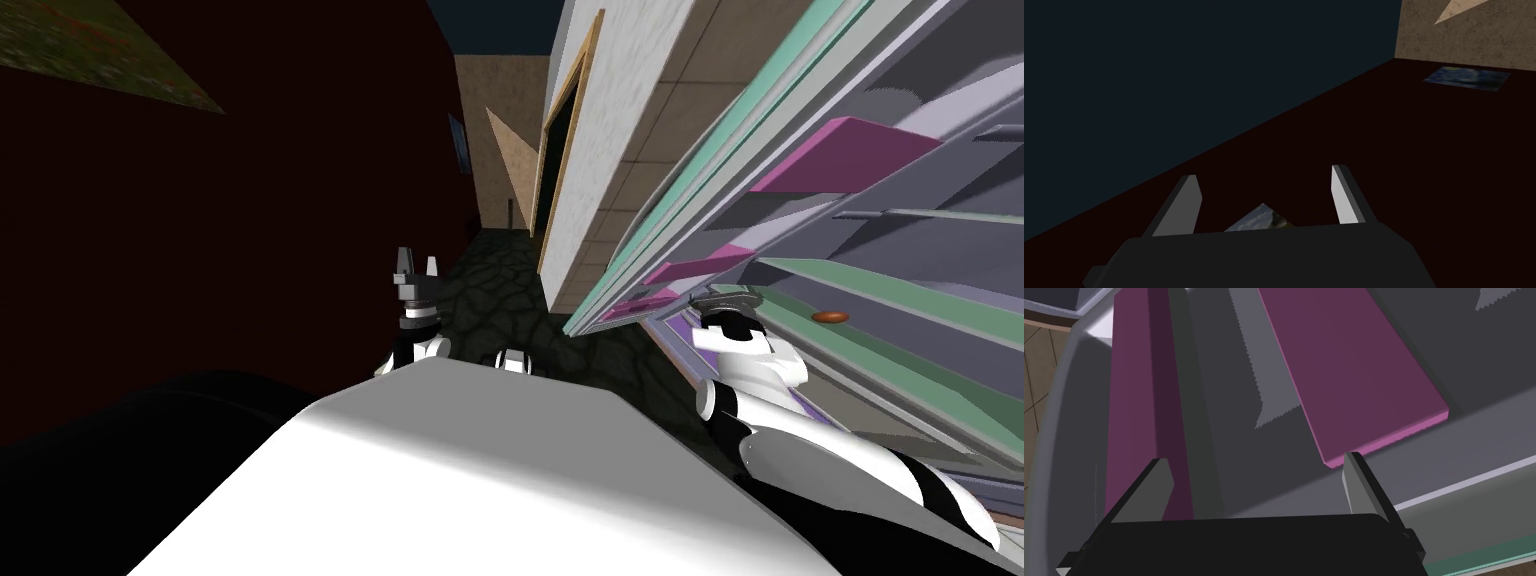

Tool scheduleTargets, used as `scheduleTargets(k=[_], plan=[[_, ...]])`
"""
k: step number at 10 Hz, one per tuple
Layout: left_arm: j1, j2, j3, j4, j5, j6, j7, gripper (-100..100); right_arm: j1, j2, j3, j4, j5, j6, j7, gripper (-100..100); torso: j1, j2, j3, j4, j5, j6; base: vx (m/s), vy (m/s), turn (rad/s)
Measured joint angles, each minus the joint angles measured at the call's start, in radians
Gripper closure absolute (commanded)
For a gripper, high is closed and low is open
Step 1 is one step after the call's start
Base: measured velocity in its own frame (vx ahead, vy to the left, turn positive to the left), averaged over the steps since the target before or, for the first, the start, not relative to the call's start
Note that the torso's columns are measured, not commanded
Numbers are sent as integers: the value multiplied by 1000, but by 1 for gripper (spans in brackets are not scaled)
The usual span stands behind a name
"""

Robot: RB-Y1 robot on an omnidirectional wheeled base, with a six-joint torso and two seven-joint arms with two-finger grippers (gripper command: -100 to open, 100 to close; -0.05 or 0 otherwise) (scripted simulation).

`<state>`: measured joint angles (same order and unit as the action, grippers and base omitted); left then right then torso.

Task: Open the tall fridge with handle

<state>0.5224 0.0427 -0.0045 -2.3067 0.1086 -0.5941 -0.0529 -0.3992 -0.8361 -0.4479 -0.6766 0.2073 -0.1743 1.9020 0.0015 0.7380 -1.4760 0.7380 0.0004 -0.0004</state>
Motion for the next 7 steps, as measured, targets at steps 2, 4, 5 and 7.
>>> scheduleTargets(k=[2, 4, 5, 7], plan=[[0, 0, 0, 0, 0, 0, 0, 0, 4, -50, -6, 57, -29, -23, -6, -100, -3, 0, 0, 0, -1, 1, -6, 36, -14], [0, 0, 0, 0, 0, 0, 0, 0, 16, -84, 27, 84, -38, -9, -28, -100, -10, 4, 2, 1, -3, -1, -112, -127, 375], [0, 0, 0, 0, 0, 0, 0, 0, 38, -94, 47, 82, -42, 17, -50, -100, -8, 4, 3, 1, -3, 0, -119, -86, 573], [0, 0, 0, 0, 0, 0, 0, 0, 92, -96, 56, 82, -43, 51, -96, -100, 3, -2, -1, 0, 1, 1, -50, -5, 0]])
